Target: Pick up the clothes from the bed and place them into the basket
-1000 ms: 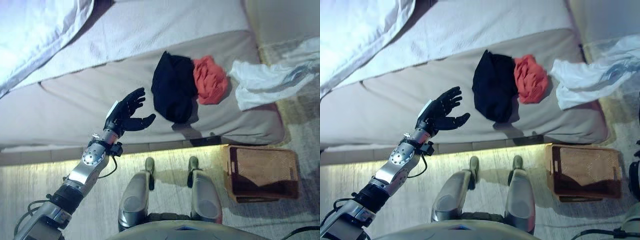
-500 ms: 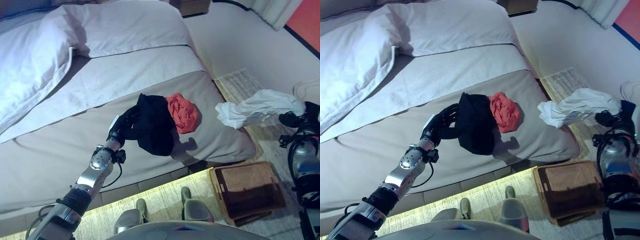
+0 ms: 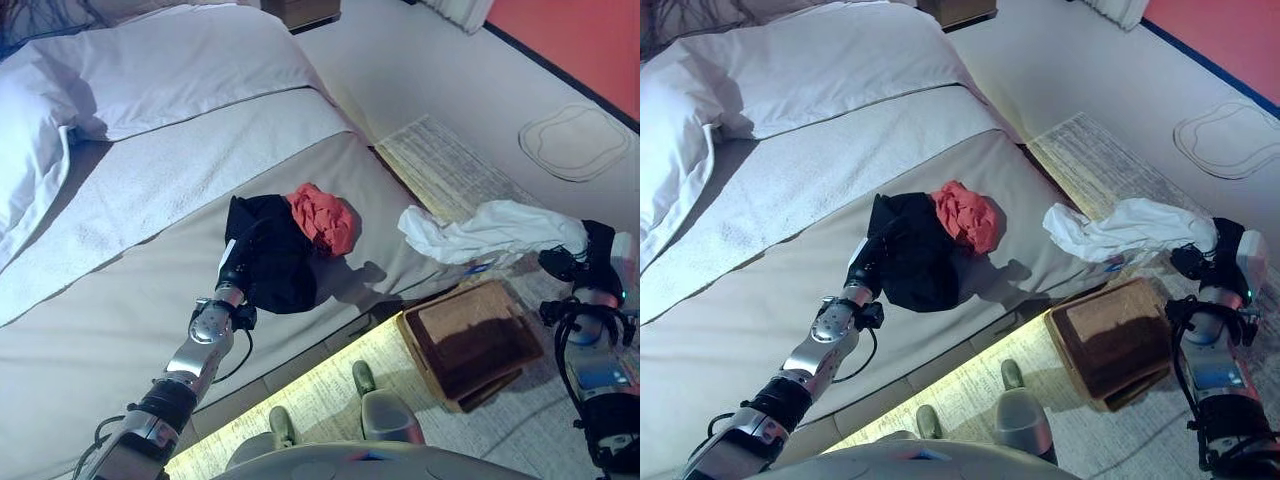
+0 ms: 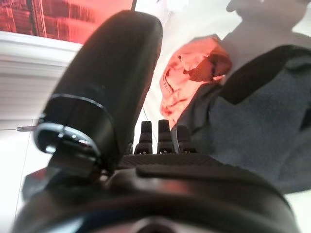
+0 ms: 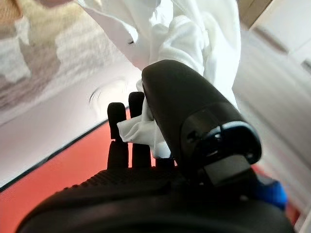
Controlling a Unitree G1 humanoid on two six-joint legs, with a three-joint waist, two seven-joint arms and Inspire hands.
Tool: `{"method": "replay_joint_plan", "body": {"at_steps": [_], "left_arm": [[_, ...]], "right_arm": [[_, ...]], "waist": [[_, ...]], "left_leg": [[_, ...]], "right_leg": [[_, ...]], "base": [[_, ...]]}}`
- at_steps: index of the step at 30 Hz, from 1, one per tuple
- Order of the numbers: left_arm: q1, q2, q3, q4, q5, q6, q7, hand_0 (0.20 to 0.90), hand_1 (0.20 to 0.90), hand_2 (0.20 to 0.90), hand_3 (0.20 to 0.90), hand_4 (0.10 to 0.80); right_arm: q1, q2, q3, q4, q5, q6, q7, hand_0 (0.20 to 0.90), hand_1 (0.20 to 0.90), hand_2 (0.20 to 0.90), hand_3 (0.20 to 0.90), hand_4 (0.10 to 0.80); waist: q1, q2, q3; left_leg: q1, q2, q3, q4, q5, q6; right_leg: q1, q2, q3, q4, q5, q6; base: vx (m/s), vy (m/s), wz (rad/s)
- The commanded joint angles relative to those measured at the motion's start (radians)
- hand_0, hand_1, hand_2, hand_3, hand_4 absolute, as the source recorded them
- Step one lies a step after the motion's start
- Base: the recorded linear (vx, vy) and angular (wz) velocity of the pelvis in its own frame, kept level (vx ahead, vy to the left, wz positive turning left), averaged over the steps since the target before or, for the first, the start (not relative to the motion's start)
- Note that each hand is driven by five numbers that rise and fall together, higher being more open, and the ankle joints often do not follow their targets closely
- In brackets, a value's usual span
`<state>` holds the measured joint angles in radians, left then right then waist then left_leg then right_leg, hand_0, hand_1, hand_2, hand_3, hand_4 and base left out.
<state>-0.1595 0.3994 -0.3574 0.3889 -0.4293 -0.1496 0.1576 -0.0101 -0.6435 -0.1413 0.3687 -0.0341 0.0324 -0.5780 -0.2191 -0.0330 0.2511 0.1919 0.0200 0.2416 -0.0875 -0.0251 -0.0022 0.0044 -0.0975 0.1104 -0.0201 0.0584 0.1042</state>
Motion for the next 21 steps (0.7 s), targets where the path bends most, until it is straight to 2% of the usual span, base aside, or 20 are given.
{"method": "replay_joint_plan", "body": {"at_steps": [1, 5, 12, 16, 21], "left_arm": [[-0.028, -0.004, 0.045, -0.012, 0.045, -0.085, 0.001, 0.900, 0.900, 0.900, 0.900, 0.800], [-0.031, 0.007, 0.048, -0.009, 0.040, -0.078, -0.012, 0.900, 0.900, 0.900, 0.900, 0.800], [-0.033, 0.011, 0.036, -0.020, 0.026, -0.072, -0.020, 0.900, 0.900, 0.900, 0.900, 0.800], [-0.034, 0.003, 0.031, -0.003, 0.026, -0.084, -0.028, 0.900, 0.900, 0.900, 0.900, 0.800], [-0.042, 0.000, 0.027, -0.011, 0.034, -0.085, -0.033, 0.900, 0.900, 0.900, 0.900, 0.800]], "right_arm": [[-0.013, -0.082, -0.117, -0.053, -0.044, -0.015, -0.093, 0.300, 0.300, 0.300, 0.200, 0.100], [-0.017, -0.134, -0.153, 0.000, -0.006, 0.023, -0.057, 0.300, 0.300, 0.300, 0.200, 0.100], [-0.025, -0.224, -0.191, 0.049, -0.025, 0.026, 0.028, 0.300, 0.300, 0.300, 0.200, 0.100], [-0.038, -0.248, -0.148, 0.062, -0.056, 0.053, 0.138, 0.300, 0.300, 0.300, 0.200, 0.100], [-0.047, -0.227, -0.041, 0.142, -0.071, 0.078, 0.282, 0.300, 0.300, 0.300, 0.200, 0.100]], "waist": [[-0.011, -0.002, -0.101], [-0.027, 0.001, -0.097], [-0.053, 0.012, -0.097], [-0.056, 0.011, -0.101], [-0.051, 0.009, -0.102]], "left_leg": [[-0.063, 0.011, 0.008, 0.070, -0.101, 0.043], [-0.057, 0.012, 0.026, 0.078, -0.108, 0.040], [-0.044, 0.012, 0.057, 0.085, -0.120, 0.034], [-0.040, 0.011, 0.065, 0.086, -0.122, 0.032], [-0.043, 0.014, 0.076, 0.091, -0.121, 0.029]], "right_leg": [[-0.080, 0.039, 0.022, 0.029, 0.035, 0.024], [-0.081, 0.044, 0.035, 0.031, 0.036, 0.024], [-0.072, 0.050, 0.051, 0.024, 0.035, 0.025], [-0.072, 0.051, 0.059, 0.019, 0.039, 0.026], [-0.073, 0.052, 0.060, 0.014, 0.042, 0.023]], "base": [[0.027, 0.006, -0.21], [0.029, 0.007, -0.13], [0.040, 0.014, -0.19], [0.020, -0.009, -0.09], [-0.003, -0.034, -0.07]]}}
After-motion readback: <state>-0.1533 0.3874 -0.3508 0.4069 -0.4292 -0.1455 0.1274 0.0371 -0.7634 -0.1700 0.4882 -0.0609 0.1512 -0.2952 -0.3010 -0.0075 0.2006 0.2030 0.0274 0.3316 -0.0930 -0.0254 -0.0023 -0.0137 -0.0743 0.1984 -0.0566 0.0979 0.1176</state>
